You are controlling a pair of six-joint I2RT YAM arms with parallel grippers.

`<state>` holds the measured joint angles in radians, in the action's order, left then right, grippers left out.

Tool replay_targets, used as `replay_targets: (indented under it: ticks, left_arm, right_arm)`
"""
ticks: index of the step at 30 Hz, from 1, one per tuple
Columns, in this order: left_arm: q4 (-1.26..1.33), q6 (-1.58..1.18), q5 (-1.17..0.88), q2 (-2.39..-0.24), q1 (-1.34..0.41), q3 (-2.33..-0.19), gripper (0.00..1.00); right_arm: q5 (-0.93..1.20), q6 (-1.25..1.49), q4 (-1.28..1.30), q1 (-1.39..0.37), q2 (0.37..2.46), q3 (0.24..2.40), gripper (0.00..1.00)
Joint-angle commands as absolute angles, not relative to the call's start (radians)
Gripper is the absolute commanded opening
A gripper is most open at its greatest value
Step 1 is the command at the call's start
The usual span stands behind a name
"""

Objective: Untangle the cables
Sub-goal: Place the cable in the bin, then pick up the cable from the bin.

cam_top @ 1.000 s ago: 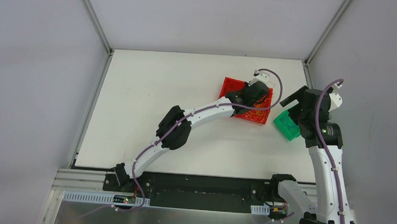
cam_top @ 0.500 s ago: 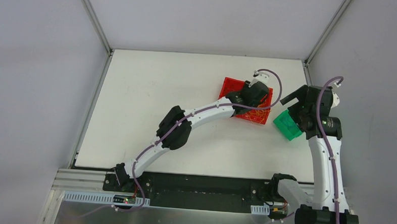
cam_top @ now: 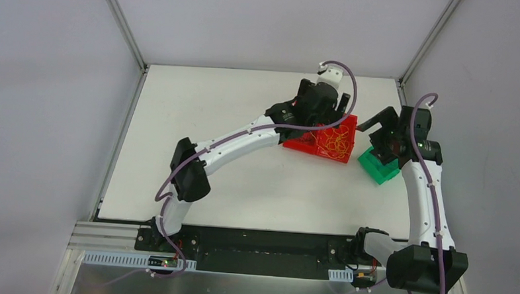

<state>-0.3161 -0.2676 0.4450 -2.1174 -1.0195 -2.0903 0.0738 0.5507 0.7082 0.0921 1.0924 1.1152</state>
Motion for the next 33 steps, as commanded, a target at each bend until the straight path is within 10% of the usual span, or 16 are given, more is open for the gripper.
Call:
replay_targets:
  ticks: [1,22,33]
  left_arm:
    - [-0.296,-0.288,0.388,-1.999,-0.996,-2.039,0.91]
    - [-0.571,-0.303,0.337,-1.074,-0.67,-1.295,0.99]
    - [-0.62,-0.196,0.456,-0.94,-0.666,-1.179,0.99]
  right_arm:
    - [0.152,0.57,0.658,0.097,1.108,1.087,0.94]
    - [-0.056,0.121,0.666,-0.351,1.562,1.385,0.59]
    - [-0.176,-0.035,0.713,-0.463,1.707,1.495,0.46]
